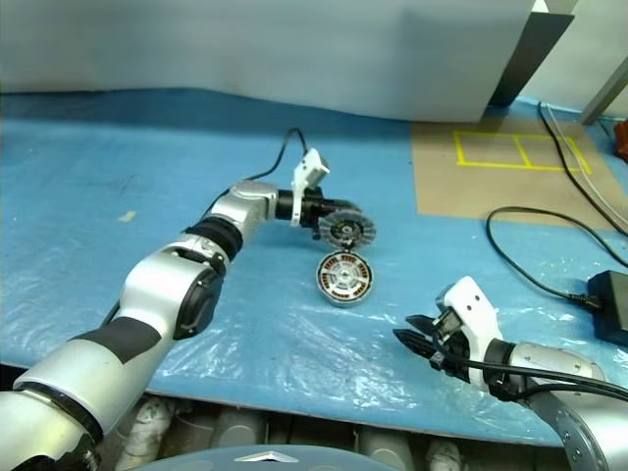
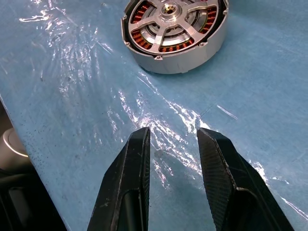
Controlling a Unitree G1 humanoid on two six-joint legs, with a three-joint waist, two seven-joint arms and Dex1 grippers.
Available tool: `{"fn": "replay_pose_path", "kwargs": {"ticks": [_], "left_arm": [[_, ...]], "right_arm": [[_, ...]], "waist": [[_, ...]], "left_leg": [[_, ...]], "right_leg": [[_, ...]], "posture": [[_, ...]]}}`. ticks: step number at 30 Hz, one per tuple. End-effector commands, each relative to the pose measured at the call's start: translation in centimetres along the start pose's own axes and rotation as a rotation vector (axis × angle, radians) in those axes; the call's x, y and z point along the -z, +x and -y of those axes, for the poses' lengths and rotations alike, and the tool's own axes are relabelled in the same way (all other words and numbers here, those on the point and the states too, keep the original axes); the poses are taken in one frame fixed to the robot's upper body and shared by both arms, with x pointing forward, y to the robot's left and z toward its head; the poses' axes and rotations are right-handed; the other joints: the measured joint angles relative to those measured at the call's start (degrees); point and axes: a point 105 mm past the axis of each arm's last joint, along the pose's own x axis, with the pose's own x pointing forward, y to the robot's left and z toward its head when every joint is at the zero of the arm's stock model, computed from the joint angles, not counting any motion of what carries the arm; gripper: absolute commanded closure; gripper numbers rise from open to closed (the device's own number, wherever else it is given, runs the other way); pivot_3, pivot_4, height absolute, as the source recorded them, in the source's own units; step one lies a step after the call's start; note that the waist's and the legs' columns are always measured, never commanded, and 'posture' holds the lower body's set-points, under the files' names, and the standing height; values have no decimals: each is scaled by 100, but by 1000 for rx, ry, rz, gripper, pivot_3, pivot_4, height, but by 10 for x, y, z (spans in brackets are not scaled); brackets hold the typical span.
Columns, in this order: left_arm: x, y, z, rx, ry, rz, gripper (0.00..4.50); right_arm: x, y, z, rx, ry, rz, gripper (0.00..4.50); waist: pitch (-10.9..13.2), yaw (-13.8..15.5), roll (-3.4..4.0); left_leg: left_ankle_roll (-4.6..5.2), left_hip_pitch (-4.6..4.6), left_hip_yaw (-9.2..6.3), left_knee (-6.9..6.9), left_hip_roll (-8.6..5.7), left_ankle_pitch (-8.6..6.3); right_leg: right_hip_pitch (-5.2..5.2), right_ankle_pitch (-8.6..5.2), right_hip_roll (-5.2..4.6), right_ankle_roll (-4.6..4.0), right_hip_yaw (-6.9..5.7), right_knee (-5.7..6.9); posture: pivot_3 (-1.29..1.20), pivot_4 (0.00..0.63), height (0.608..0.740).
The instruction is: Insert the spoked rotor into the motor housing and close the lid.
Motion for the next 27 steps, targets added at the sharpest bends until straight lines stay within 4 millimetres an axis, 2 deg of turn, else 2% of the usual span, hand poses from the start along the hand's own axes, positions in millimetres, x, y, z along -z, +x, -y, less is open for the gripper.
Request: {"fn": "replay_pose_path", "kwargs": {"ticks": [1, 4, 6, 9, 13, 17, 20, 25, 27], "left_arm": [[-18, 3, 12, 124, 134, -21, 4500], [-28, -2, 21, 219, 220, -34, 4500], [-27, -3, 26, 267, 250, -51, 4500], [-17, -3, 34, 336, 302, -99, 4500], [8, 4, 52, 450, 449, -187, 4500], [17, 4, 65, 521, 499, -195, 4500], [8, 7, 59, 477, 435, -133, 4500], [-19, 21, 44, 304, 304, 44, 4500], [-35, 21, 45, 294, 270, 148, 4500]], "right_arm": [[-3, -4, 1, 28, -32, 14, 2912], [2, -2, 1, 29, -41, -7, 2912], [2, -1, 1, 29, -41, -2, 2912], [-1, 1, 2, 26, -49, 6, 2912], [-11, 2, 7, 18, -60, 37, 2912], [-14, 3, 14, 17, -79, 29, 2912], [-17, 7, 15, 3, -97, 31, 2912], [-16, 15, 17, -1, -120, 29, 2912], [-27, 15, 17, -25, -138, 60, 2912]], "waist": [[0, 1, 0], [0, 0, 0], [0, -2, 0], [0, -6, 0], [-2, -16, 3], [-2, -2, 4], [-2, 8, 4], [-2, -9, 4], [-2, -31, 4]], "left_leg": [[0, 0, 0, -1, -1, 0], [0, -2, -2, -10, -1, 0], [-1, -3, -1, -17, -2, 0], [-1, -2, 0, -24, -4, 0], [-1, 2, 1, -23, -6, 0], [-1, 0, 2, -17, -5, 0], [-1, -1, 3, -6, -6, 1], [1, 2, 5, 5, -15, 2], [2, 1, 4, 4, -17, 2]], "right_leg": [[0, 11, 0, -19, -1, 0], [-3, 12, 1, -20, -2, -1], [-2, 12, 2, -20, -3, -2], [0, 11, 1, -19, -1, -2], [1, 11, -3, -19, 2, 0], [-1, 9, -5, -24, 1, 16], [1, 9, -7, -26, 1, 20], [15, -1, -20, -43, 0, 19], [16, 0, -22, -40, 0, 18]], "posture": [[0, 150, 740], [0, 150, 740], [0, 150, 740], [0, 150, 740], [0, 150, 740], [0, 150, 740], [0, 150, 740], [0, 150, 740], [0, 150, 740]]}}
